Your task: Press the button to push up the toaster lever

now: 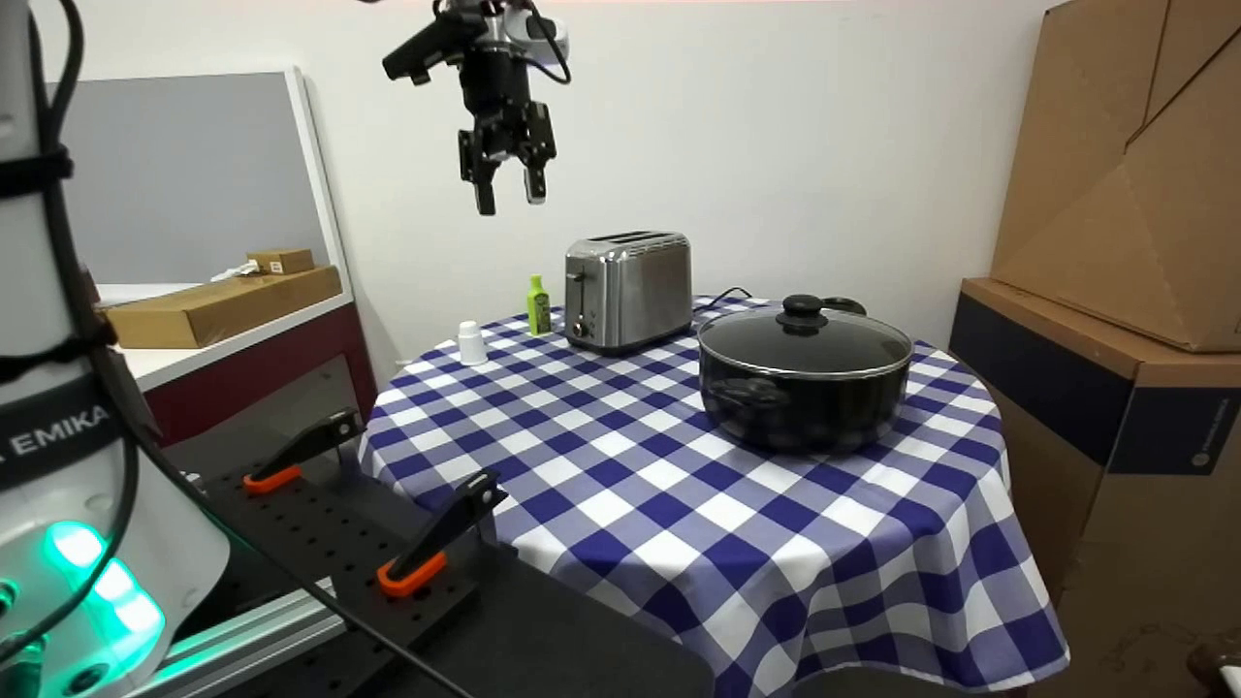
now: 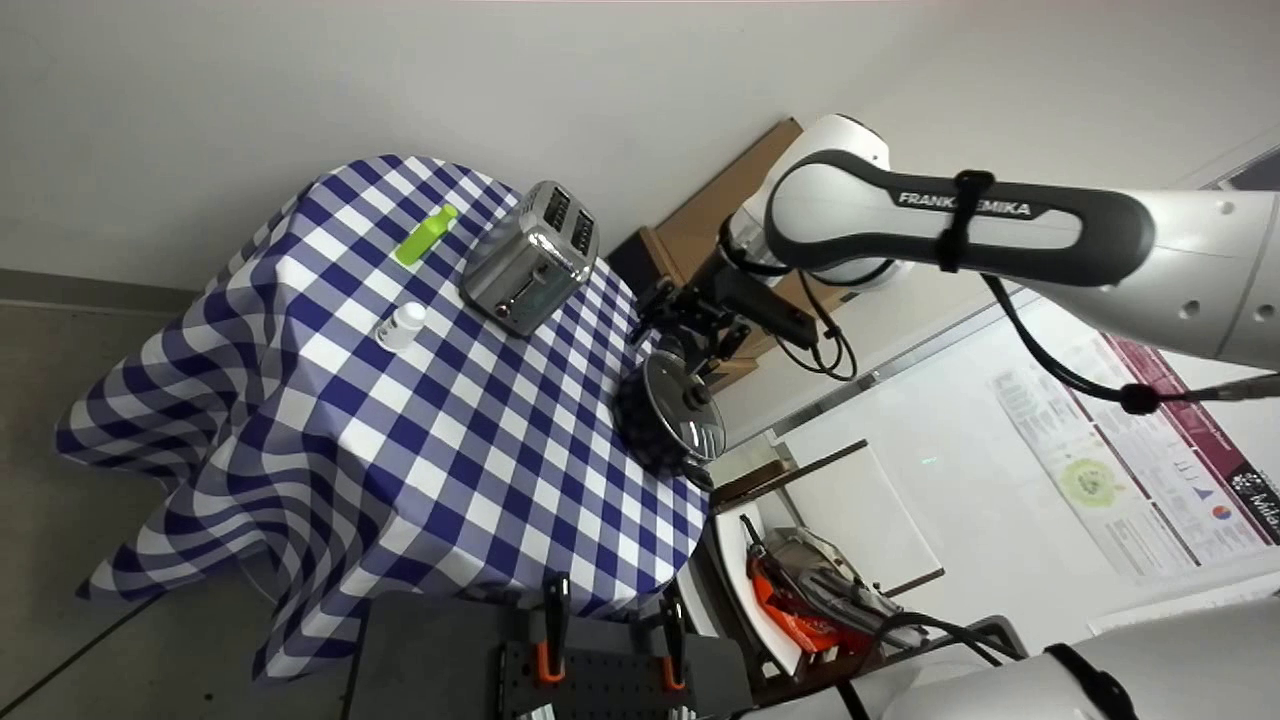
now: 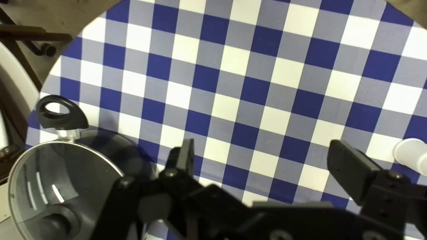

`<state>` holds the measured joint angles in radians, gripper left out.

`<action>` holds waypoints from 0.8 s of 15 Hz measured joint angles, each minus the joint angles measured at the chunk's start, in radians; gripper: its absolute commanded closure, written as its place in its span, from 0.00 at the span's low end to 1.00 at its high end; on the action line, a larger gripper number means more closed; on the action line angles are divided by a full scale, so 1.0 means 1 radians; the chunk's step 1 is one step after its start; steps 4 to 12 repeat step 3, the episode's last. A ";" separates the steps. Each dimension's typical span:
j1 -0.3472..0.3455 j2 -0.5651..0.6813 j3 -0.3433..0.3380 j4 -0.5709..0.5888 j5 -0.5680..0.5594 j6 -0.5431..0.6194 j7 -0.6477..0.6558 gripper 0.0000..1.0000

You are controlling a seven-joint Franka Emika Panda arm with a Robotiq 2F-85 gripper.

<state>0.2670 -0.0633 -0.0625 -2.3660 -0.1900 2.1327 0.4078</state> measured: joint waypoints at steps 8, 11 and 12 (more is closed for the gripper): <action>-0.021 -0.078 0.012 -0.043 -0.001 -0.018 -0.005 0.00; -0.021 -0.078 0.012 -0.043 -0.001 -0.018 -0.005 0.00; -0.021 -0.078 0.012 -0.043 -0.001 -0.018 -0.005 0.00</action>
